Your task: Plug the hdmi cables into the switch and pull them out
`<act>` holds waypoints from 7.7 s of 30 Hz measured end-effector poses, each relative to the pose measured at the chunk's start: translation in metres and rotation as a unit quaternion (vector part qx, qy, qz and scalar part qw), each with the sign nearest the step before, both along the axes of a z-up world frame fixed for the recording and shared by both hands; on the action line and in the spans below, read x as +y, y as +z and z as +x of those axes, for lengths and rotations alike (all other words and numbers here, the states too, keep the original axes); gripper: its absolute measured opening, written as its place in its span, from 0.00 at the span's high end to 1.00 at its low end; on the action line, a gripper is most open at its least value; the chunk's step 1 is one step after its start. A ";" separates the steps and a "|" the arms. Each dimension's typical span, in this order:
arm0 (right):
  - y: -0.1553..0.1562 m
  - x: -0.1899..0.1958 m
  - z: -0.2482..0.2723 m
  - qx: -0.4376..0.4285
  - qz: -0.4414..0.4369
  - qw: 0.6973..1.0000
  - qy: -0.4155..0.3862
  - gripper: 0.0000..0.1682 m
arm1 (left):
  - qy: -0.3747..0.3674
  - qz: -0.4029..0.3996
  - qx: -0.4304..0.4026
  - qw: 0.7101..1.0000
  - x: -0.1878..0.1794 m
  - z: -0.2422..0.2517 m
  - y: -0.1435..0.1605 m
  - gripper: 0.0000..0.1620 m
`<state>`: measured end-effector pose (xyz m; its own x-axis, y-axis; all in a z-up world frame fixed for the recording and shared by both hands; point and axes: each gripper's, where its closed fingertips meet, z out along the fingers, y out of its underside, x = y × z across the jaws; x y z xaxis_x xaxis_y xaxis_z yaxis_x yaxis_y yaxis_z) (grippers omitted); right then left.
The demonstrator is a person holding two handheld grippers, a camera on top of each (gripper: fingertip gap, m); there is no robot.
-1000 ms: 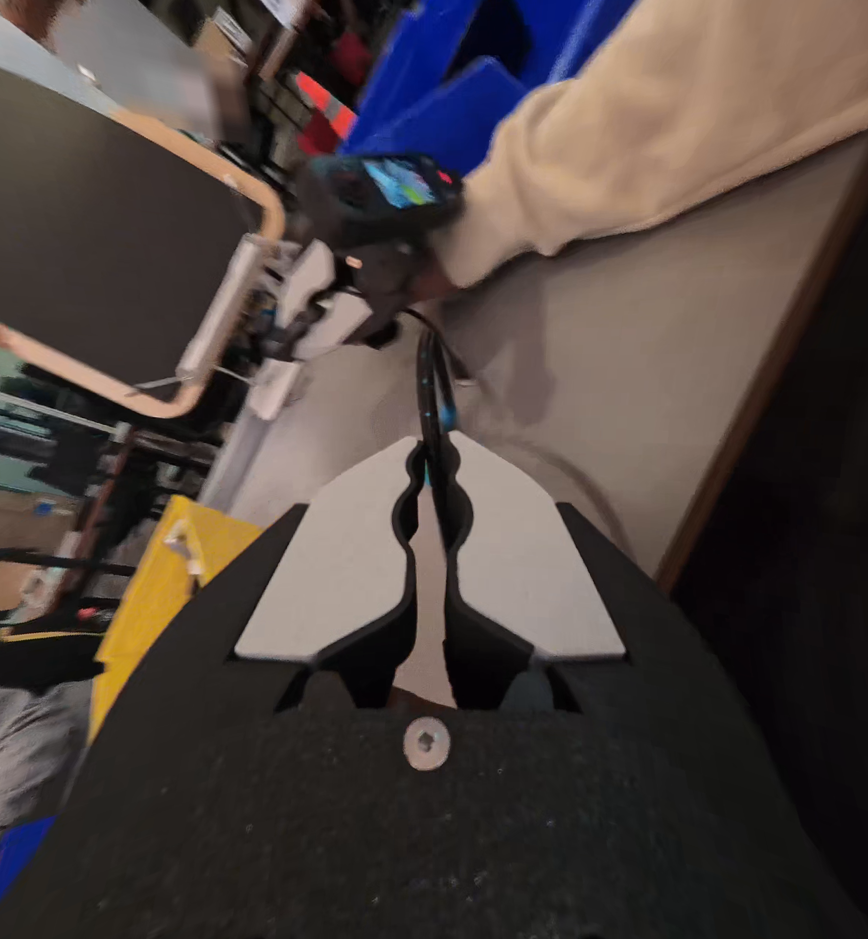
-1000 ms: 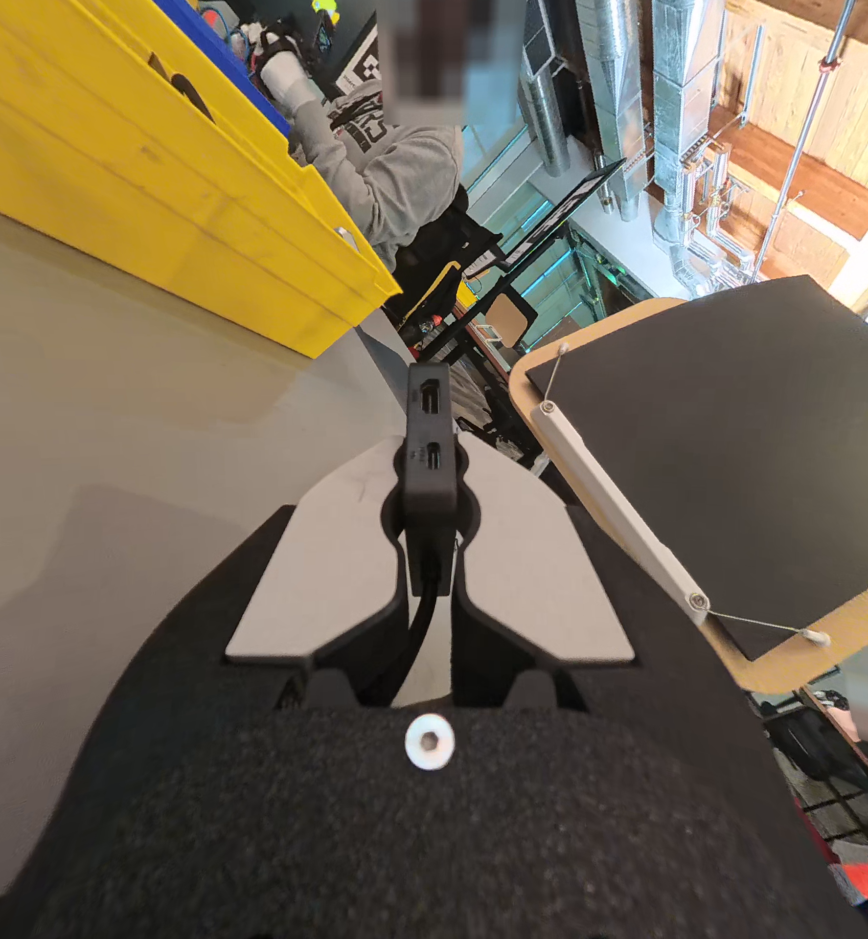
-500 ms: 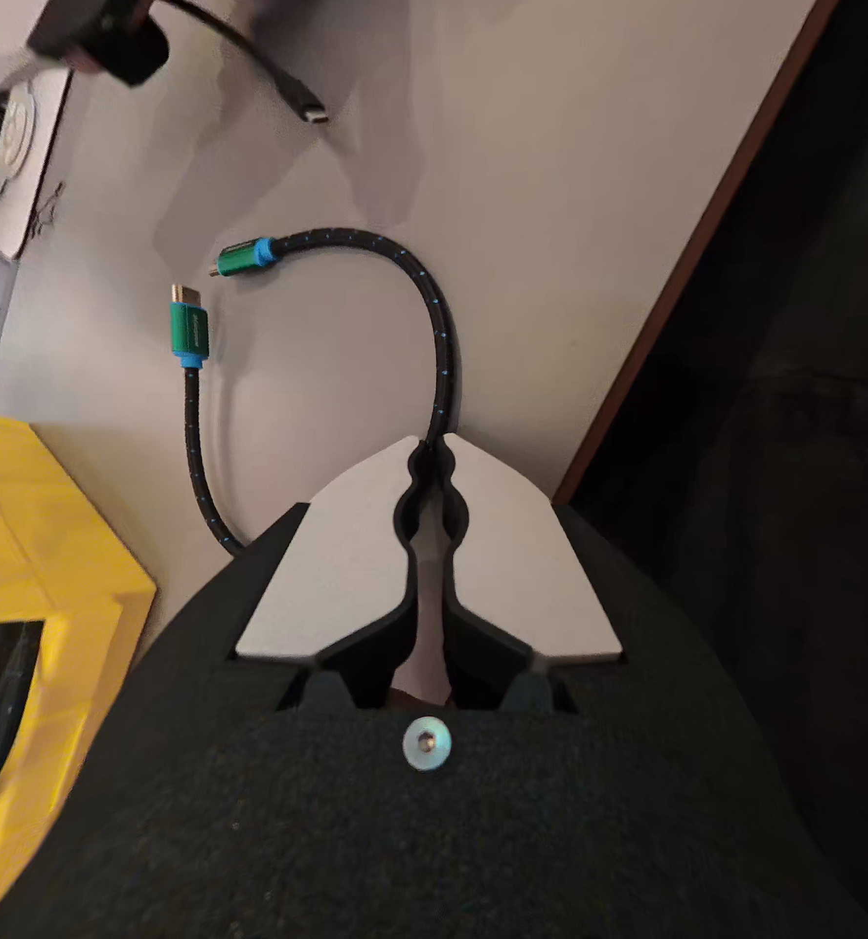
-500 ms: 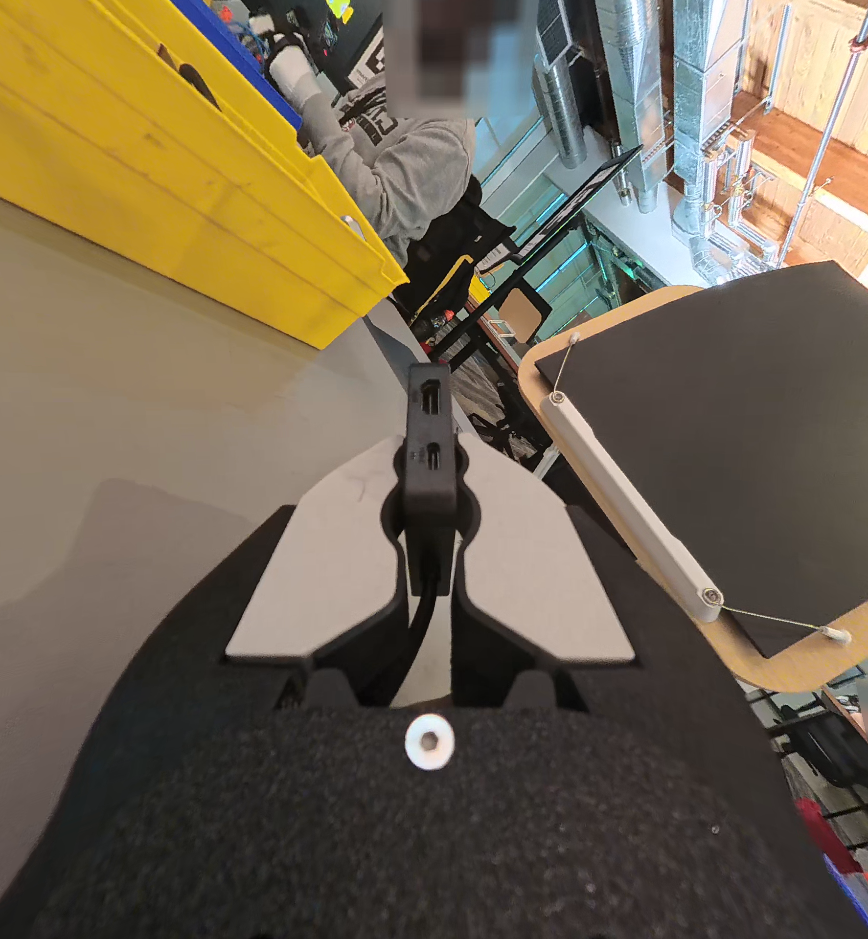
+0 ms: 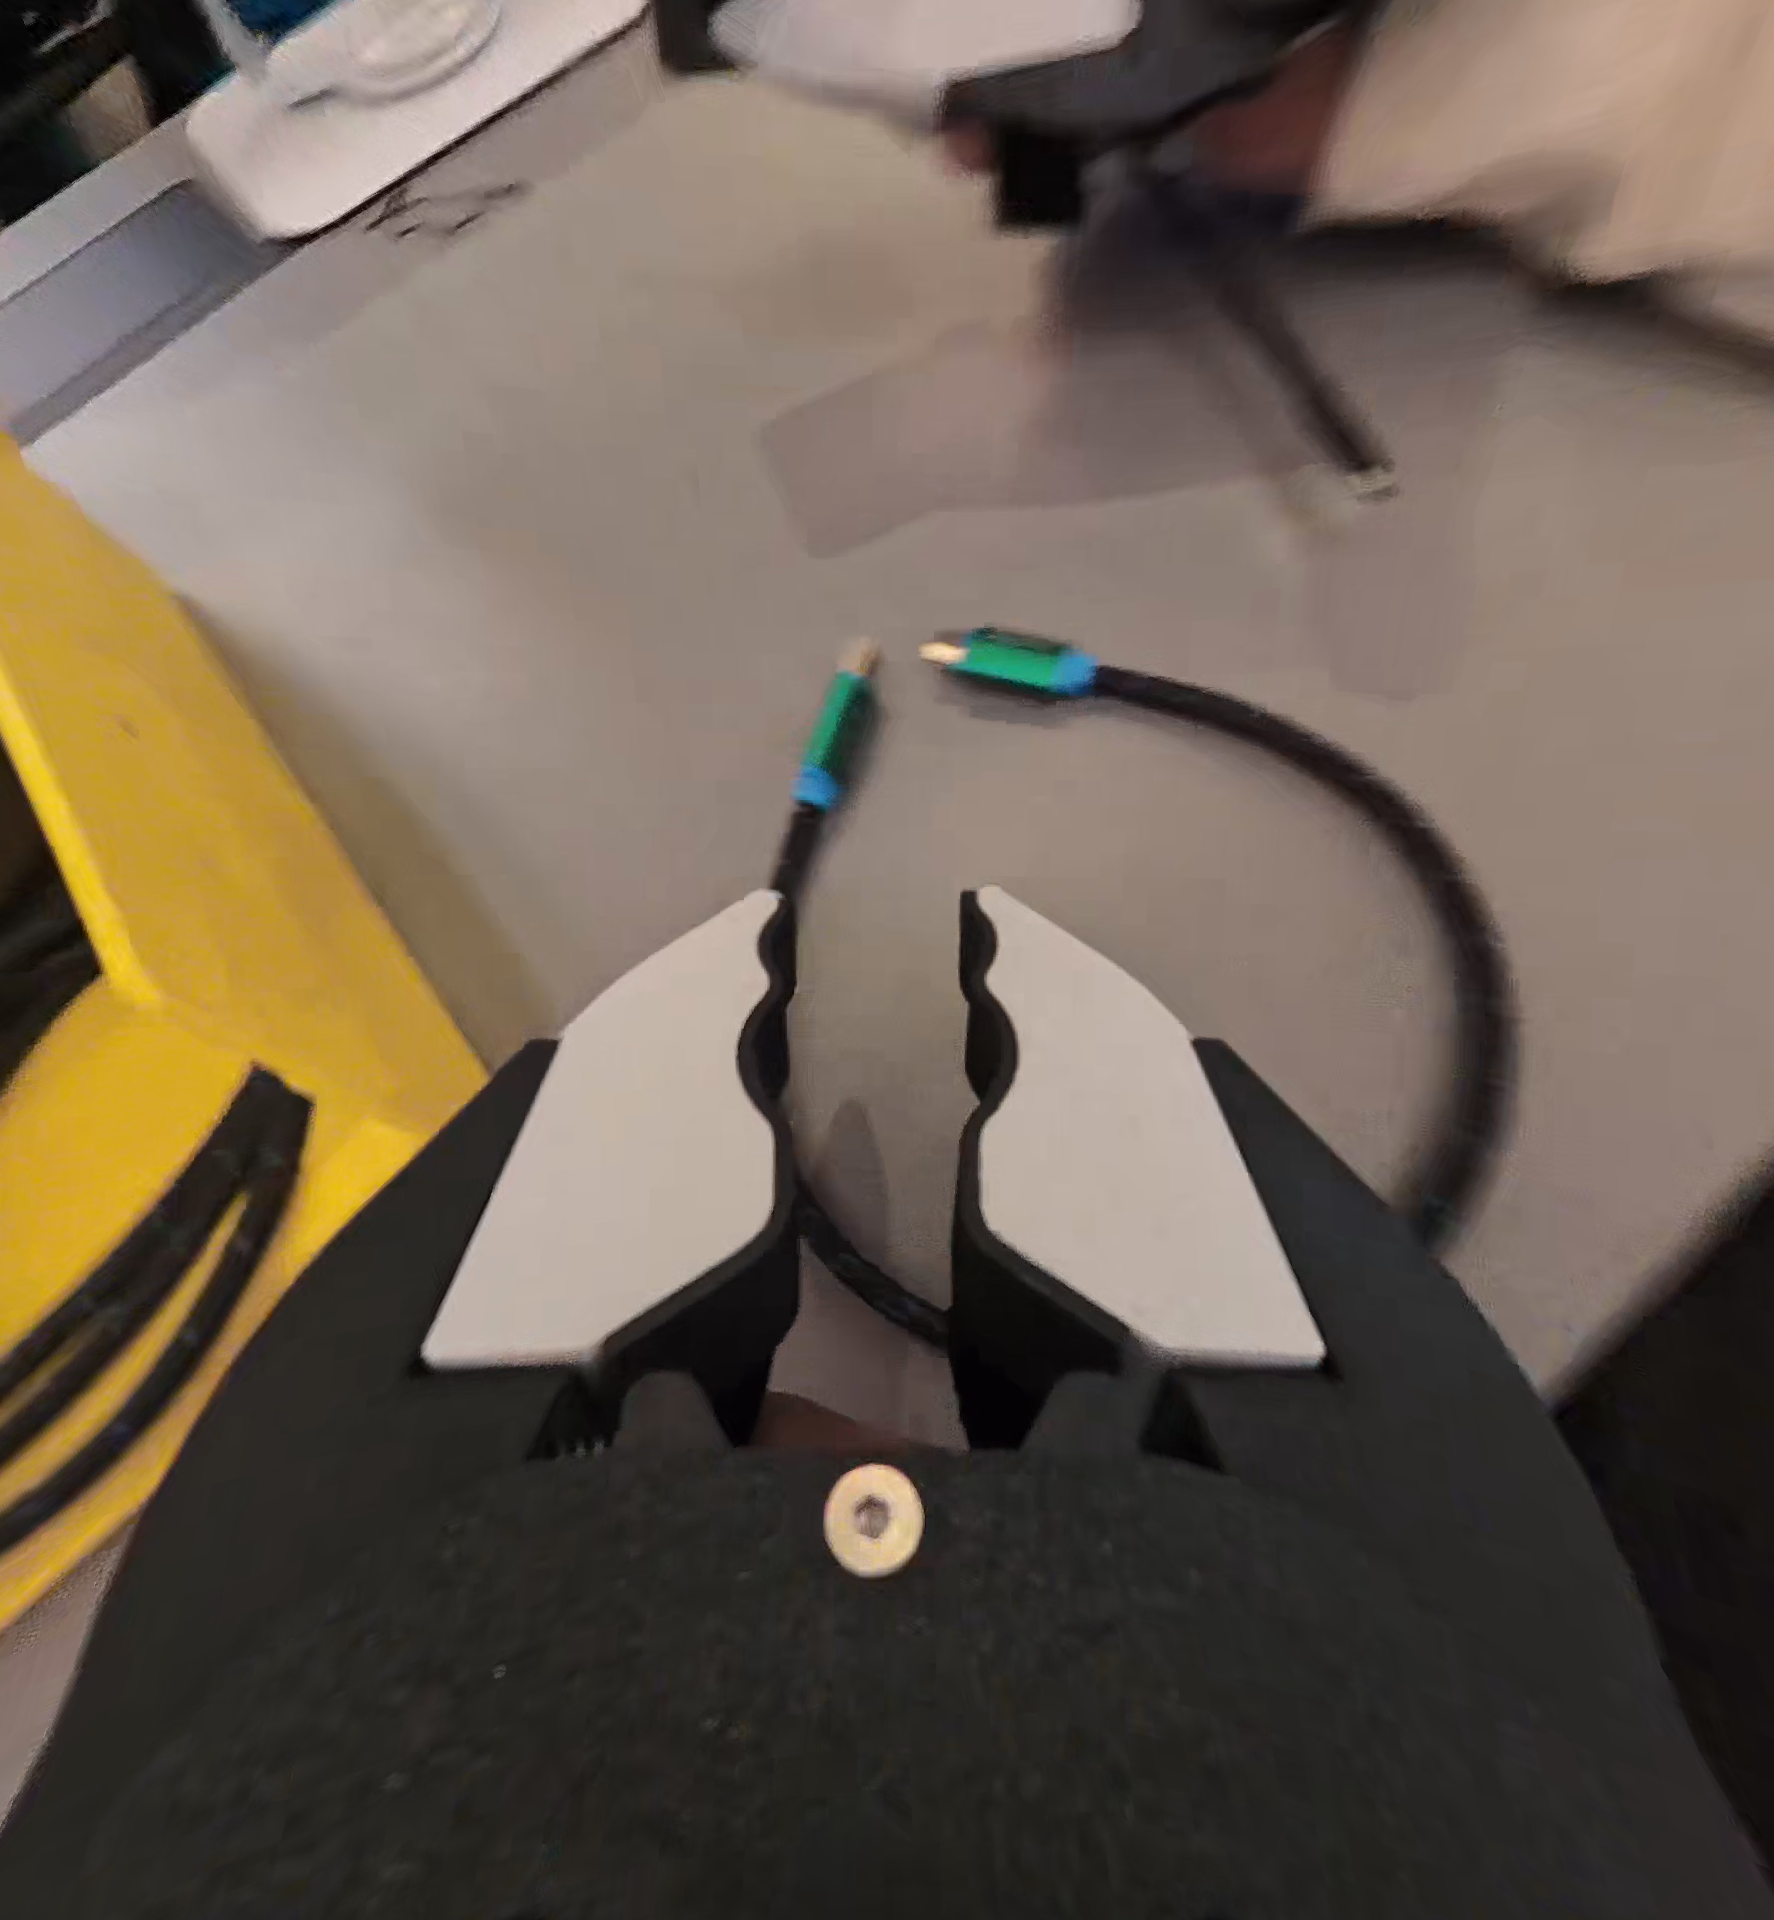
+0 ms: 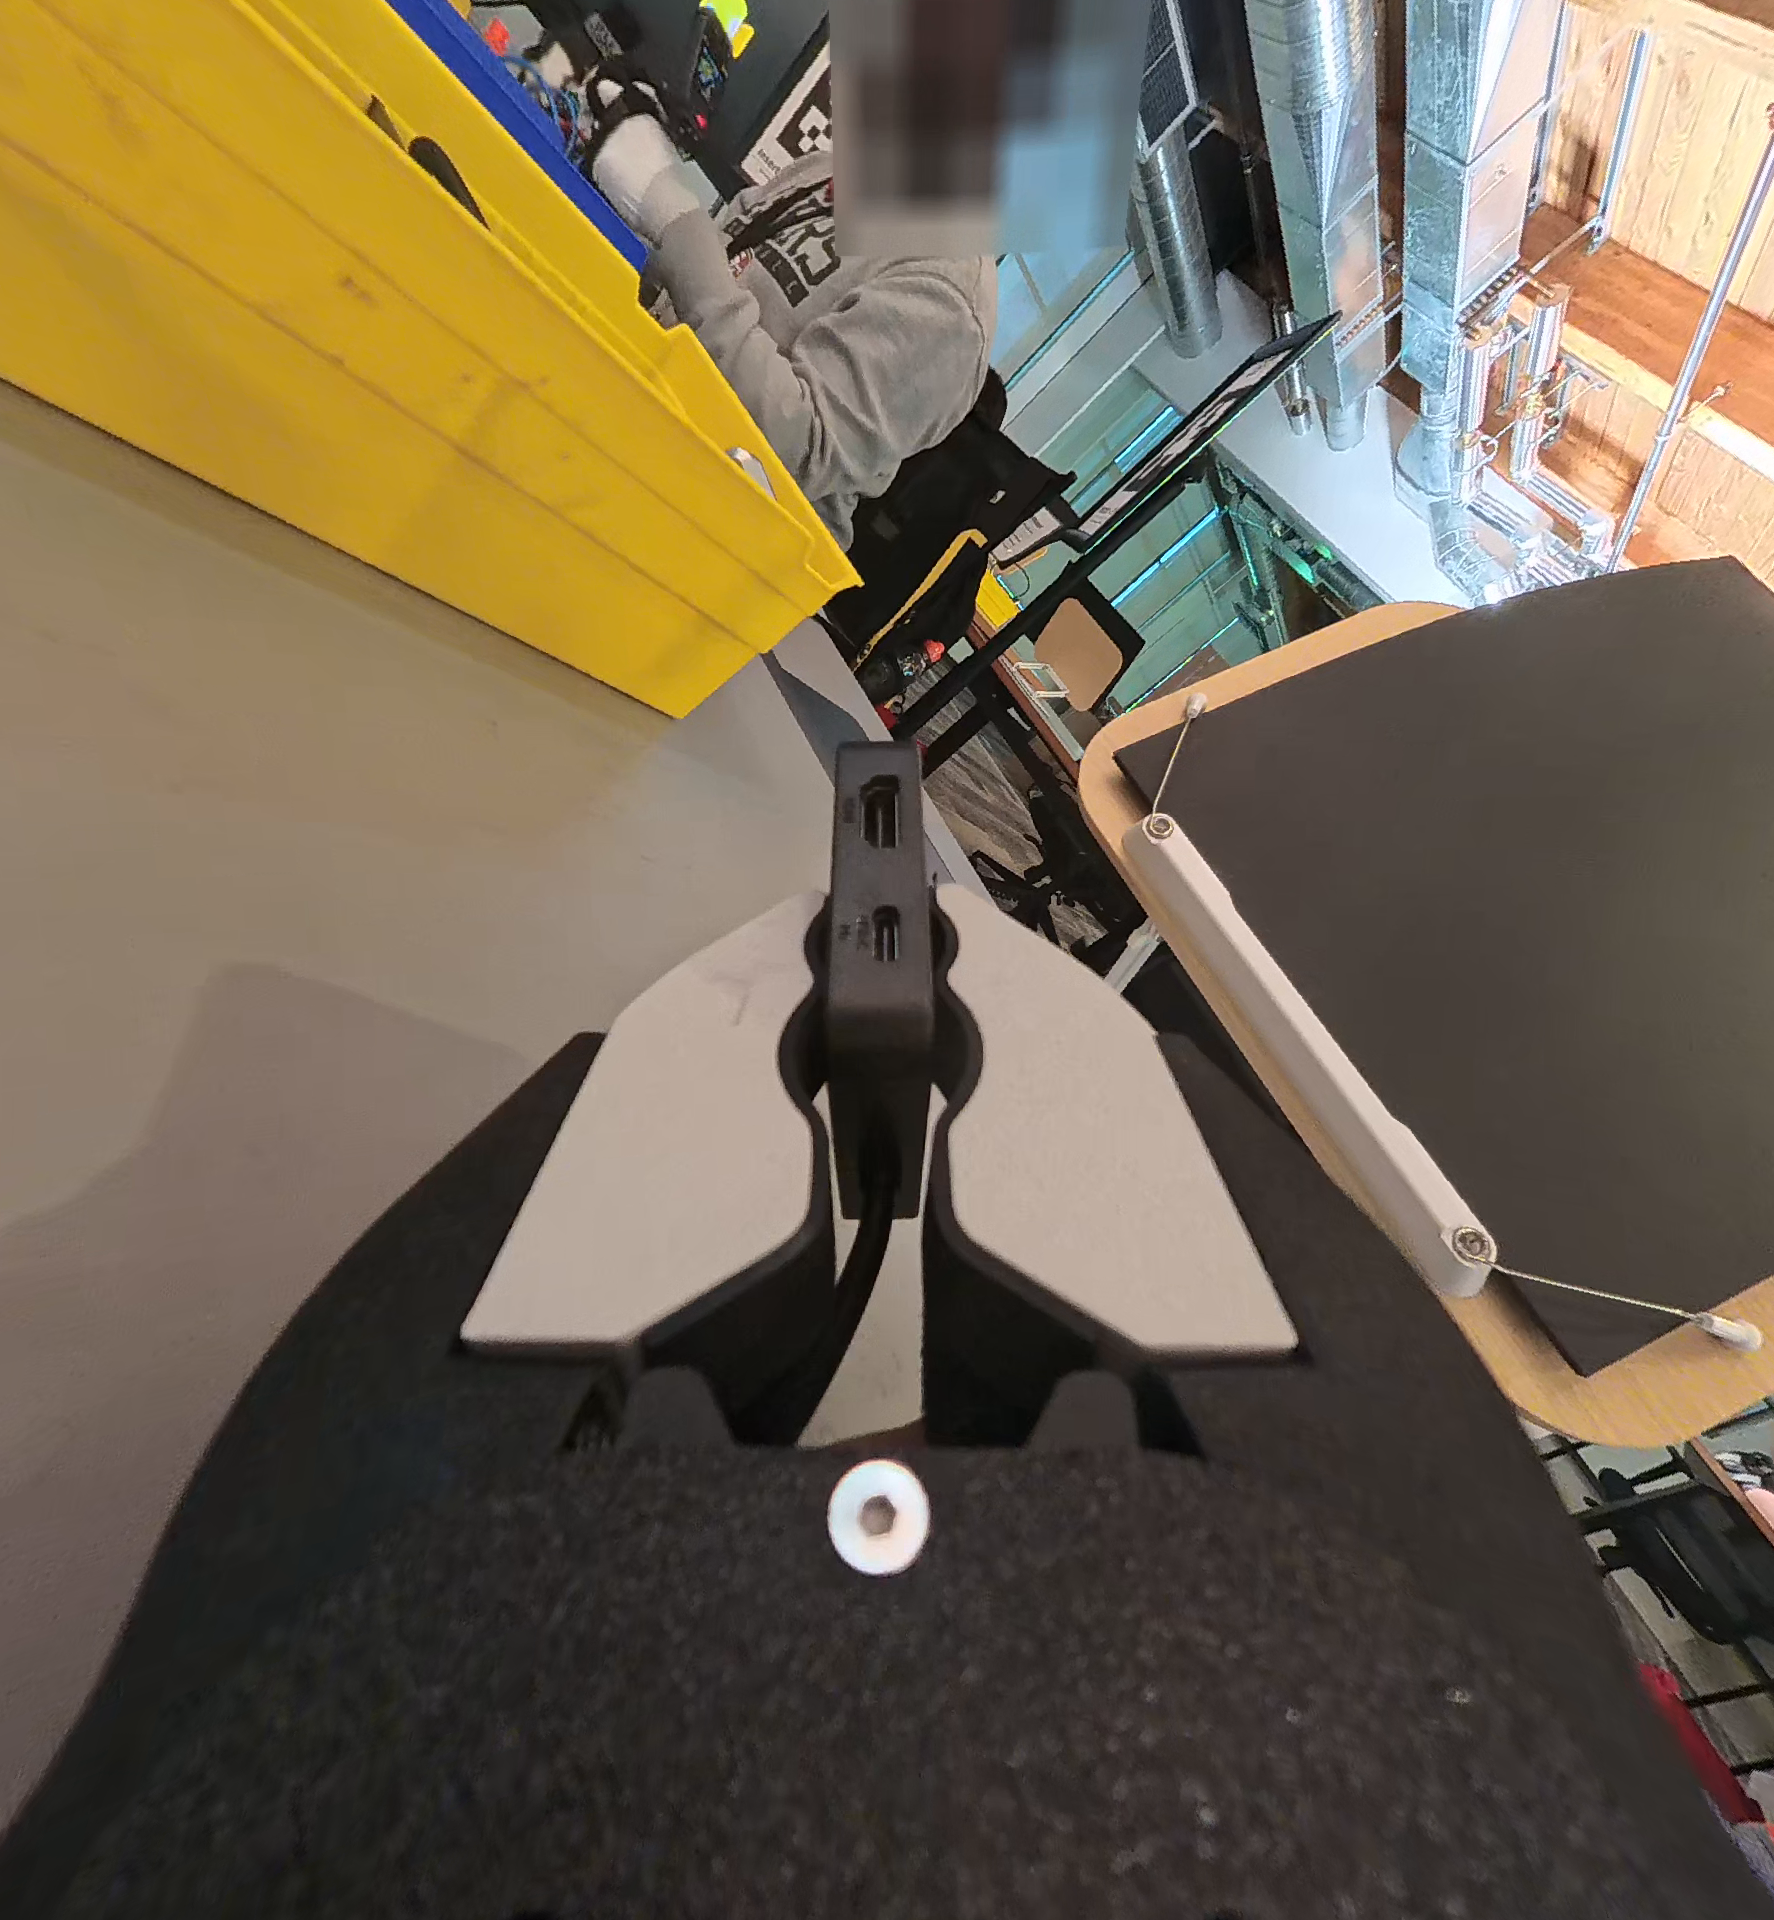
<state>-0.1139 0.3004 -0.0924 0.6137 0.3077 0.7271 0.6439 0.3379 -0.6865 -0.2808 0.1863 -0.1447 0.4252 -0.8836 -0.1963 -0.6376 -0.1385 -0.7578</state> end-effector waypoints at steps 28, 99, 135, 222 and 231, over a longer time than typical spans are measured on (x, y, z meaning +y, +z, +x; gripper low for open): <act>-0.001 -0.002 -0.004 0.013 -0.014 1.000 0.020 0.92 | -0.068 -0.368 -0.118 0.920 -0.055 0.025 -0.031 0.88; 0.050 -0.036 -0.021 -0.078 0.194 0.977 -0.044 0.92 | -0.019 -0.321 -0.196 0.926 0.008 0.078 0.101 0.96; 0.019 -0.016 -0.020 -0.151 0.117 0.974 -0.125 0.92 | 0.025 -0.026 -0.067 0.997 0.049 0.095 0.080 0.96; 0.005 -0.055 0.396 -0.362 -0.590 0.616 -0.375 0.92 | 0.036 -0.074 -0.178 0.981 -0.066 -0.016 0.020 0.86; -0.080 -0.063 0.377 -0.229 -0.722 0.576 -0.308 0.89 | 0.045 -0.091 -0.176 0.979 -0.061 -0.019 0.015 0.86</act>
<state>0.2628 0.2373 -0.1722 0.7747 0.6216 0.1156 0.5623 -0.7610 0.3236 -0.2996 0.1249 -0.1301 0.5157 -0.8463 0.1335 -0.3203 -0.3350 -0.8861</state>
